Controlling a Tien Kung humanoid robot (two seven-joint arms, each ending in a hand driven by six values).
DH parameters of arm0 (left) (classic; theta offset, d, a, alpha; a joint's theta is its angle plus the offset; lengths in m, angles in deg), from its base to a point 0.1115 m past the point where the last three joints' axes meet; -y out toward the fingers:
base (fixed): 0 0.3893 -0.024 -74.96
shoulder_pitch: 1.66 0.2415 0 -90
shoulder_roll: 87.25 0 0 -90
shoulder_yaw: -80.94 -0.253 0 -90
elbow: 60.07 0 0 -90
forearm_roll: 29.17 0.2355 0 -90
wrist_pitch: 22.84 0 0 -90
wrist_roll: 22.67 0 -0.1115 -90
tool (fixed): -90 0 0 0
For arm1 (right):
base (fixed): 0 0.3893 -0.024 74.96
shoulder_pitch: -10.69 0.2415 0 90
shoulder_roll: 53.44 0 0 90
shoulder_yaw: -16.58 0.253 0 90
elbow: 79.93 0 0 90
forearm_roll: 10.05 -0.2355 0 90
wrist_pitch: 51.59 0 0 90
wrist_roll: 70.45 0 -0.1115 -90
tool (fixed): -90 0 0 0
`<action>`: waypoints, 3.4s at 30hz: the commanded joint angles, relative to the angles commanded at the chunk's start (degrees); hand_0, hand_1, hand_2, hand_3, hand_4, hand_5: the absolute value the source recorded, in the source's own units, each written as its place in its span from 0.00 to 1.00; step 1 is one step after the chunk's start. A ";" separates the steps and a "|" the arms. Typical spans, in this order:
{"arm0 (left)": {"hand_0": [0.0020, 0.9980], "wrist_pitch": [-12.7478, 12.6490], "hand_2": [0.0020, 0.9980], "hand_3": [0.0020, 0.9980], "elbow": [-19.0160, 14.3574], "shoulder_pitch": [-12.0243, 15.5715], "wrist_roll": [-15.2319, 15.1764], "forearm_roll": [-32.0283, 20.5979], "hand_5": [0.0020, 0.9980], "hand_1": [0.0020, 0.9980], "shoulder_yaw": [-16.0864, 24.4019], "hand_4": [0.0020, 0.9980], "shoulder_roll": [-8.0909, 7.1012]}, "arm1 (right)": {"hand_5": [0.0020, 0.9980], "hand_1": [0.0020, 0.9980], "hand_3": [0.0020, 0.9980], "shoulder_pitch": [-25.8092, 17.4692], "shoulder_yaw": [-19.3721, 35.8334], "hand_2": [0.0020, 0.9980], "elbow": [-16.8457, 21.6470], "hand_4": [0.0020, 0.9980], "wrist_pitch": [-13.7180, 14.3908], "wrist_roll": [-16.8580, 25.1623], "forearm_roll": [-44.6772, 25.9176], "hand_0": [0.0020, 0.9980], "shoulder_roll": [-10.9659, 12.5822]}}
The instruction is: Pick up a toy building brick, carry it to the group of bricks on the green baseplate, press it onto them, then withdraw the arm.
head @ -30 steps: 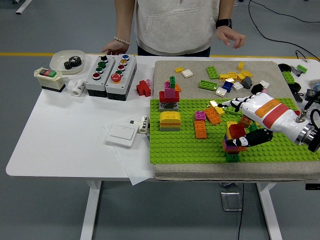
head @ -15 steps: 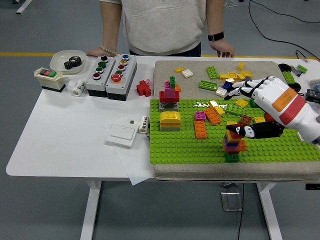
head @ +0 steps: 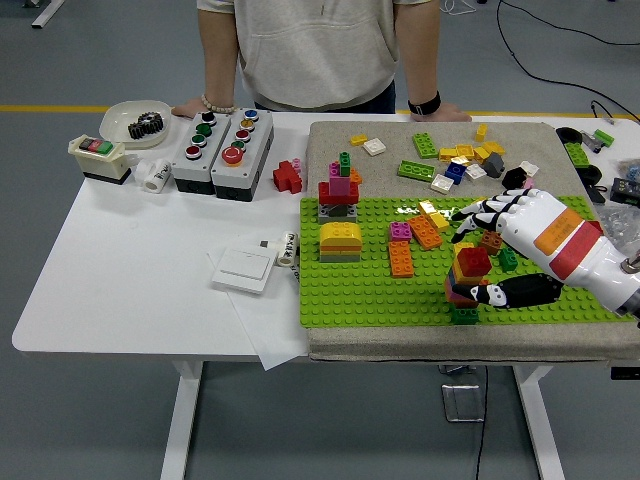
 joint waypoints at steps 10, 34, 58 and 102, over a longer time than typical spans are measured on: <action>0.74 0.04 0.72 0.59 0.01 0.02 0.11 0.25 0.66 0.73 0.10 0.64 0.00 | 0.60 0.61 0.56 -0.36 -0.61 0.68 -1.74 0.88 -0.26 -0.19 1.31 0.51 -0.20; 0.74 0.03 0.73 0.59 0.00 -0.03 0.29 0.68 0.67 0.73 0.28 0.64 0.00 | 0.62 0.57 0.55 -1.29 0.02 0.66 -2.39 0.86 0.41 0.01 1.43 0.40 -0.28; 0.74 0.09 0.73 0.59 0.00 0.31 0.76 1.91 0.67 0.73 0.88 0.64 0.02 | 0.60 0.54 0.55 -2.89 0.63 0.64 -2.17 0.85 0.76 0.16 1.45 0.36 0.00; 0.74 0.09 0.72 0.59 -0.09 -0.11 0.42 0.97 0.67 0.73 0.23 0.64 -0.05 | 0.57 0.52 0.54 -1.62 -1.90 0.62 -2.87 0.84 0.60 0.01 1.40 0.34 -0.14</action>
